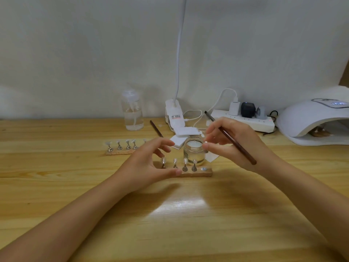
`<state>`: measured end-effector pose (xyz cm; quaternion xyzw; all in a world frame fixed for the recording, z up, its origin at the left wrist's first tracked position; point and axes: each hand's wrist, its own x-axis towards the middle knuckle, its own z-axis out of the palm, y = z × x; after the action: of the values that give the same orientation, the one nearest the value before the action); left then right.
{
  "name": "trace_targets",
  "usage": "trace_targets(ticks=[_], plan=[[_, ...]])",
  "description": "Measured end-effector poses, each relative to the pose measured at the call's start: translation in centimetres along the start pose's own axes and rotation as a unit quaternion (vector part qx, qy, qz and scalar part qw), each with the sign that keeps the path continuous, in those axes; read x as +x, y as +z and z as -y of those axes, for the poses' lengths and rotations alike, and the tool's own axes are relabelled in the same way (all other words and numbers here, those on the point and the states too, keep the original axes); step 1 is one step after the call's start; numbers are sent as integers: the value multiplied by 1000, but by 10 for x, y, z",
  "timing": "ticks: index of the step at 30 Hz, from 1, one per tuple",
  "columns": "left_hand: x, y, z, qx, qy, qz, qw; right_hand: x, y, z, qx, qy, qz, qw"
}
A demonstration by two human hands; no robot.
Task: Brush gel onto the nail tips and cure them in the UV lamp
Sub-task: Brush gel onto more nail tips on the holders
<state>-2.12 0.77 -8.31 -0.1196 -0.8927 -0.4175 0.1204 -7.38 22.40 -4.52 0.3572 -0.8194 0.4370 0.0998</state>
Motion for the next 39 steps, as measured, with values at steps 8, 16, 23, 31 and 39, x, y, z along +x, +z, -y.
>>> trace_targets(ticks=[8,16,23,31,39], plan=[[1,-8,8,2,-43,35,998,-4,4,-14,7,34,96,995],[1,-8,11,-7,-40,44,998,-5,4,-18,-11,17,99,995],[0,-4,5,-36,-18,2,999,-7,7,-5,-2,-28,-41,999],[-2,6,-1,-35,31,-51,998,-12,29,23,212,3,-27,977],[-2,8,-1,-21,38,-65,997,-17,43,19,176,-19,-27,984]])
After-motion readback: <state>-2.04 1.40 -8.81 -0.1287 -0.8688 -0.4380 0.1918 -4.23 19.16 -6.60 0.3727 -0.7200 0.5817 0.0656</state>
